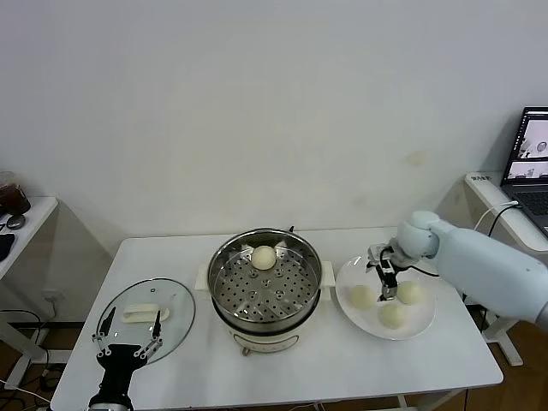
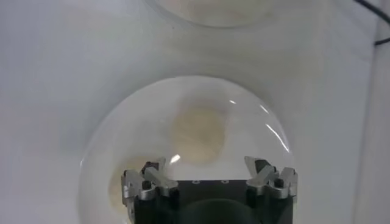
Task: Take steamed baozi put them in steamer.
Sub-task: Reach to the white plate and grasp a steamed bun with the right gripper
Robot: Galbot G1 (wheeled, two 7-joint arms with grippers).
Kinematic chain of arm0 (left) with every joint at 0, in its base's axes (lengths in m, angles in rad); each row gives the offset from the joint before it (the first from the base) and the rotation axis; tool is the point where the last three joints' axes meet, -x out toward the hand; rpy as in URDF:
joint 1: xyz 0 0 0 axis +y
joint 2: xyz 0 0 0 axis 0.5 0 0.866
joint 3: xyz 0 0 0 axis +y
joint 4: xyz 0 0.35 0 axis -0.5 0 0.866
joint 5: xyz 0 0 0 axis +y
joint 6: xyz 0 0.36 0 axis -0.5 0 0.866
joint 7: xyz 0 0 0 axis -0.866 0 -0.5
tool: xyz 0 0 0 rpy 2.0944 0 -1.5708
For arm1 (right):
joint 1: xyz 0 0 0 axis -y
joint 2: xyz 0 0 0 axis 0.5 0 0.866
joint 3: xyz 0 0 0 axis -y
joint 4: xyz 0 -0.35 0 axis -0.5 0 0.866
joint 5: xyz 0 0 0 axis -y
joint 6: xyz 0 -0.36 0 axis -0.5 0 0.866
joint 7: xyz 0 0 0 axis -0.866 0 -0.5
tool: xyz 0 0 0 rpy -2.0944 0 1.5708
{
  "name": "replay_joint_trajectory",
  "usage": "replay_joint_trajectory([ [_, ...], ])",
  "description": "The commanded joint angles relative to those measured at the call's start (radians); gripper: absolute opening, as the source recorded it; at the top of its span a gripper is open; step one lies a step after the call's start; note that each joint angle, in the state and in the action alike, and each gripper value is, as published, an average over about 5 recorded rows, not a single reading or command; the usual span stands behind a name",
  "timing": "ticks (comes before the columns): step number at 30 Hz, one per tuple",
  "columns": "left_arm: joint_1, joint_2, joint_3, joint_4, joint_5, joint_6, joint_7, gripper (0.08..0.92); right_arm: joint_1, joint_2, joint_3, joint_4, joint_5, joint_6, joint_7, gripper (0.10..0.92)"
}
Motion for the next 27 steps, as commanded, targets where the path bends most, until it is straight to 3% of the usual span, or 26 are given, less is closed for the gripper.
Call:
replay_joint_trajectory([
  [1,0.0,0.0,-0.001,0.002,0.0,0.0,0.0,0.823,-0.089,0.086,0.065,-0.114,-0.068,0.019,0.006,0.823],
  [12,-0.003,0.0,-0.006,0.004,0.001,-0.001,-0.001,0.823,-0.107,0.107,0.091,-0.144,-0.096,0.024,0.012,0.777],
  [27,0.001,-0.002,-0.004,-0.002,0.003,-0.002,0.0,0.823,-0.038,0.067,0.067,-0.067,-0.056,0.018,-0.034,0.497],
])
